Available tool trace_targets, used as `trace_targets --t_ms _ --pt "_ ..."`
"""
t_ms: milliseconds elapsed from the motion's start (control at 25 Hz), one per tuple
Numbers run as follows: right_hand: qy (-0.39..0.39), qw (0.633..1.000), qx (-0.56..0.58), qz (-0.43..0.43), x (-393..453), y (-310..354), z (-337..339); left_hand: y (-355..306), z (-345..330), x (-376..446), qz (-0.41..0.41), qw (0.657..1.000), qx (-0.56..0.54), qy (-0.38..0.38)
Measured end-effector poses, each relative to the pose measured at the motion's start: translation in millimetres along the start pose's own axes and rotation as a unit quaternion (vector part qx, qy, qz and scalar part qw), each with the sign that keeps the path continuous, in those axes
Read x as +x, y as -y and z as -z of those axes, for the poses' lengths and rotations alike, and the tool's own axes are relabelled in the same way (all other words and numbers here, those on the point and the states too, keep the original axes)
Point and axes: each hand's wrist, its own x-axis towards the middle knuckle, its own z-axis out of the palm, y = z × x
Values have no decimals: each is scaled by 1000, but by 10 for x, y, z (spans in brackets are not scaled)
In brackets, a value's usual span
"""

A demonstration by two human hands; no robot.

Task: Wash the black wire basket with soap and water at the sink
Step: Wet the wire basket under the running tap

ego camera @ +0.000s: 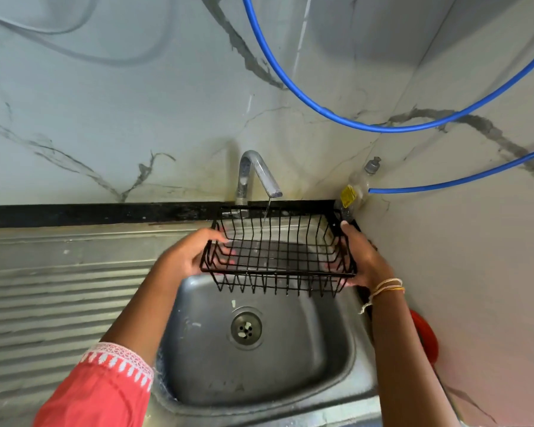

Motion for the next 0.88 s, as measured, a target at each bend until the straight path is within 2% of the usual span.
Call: trace_targets --t_ms 120,200,360,520,640,720,880 --pt "-37 994 -49 96 -36 164 3 205 -170 131 -46 995 -93 5" --pt "-55 990 -42 124 12 135 -57 179 -197 161 -101 989 -109 -19" --pt "-36 988 29 148 184 -149 -340 -82 -20 83 -211 974 -50 -71" --pt "27 981 125 145 302 -340 -708 -409 272 -33 -245 963 29 -106" --pt "62 985 140 79 337 -394 -966 -570 464 -128 -229 961 82 -133" --pt "87 987 132 22 329 -399 -1049 -614 564 -205 -189 962 130 -146" --pt "113 989 50 -83 235 -344 -931 -474 688 -227 -13 968 194 -158"
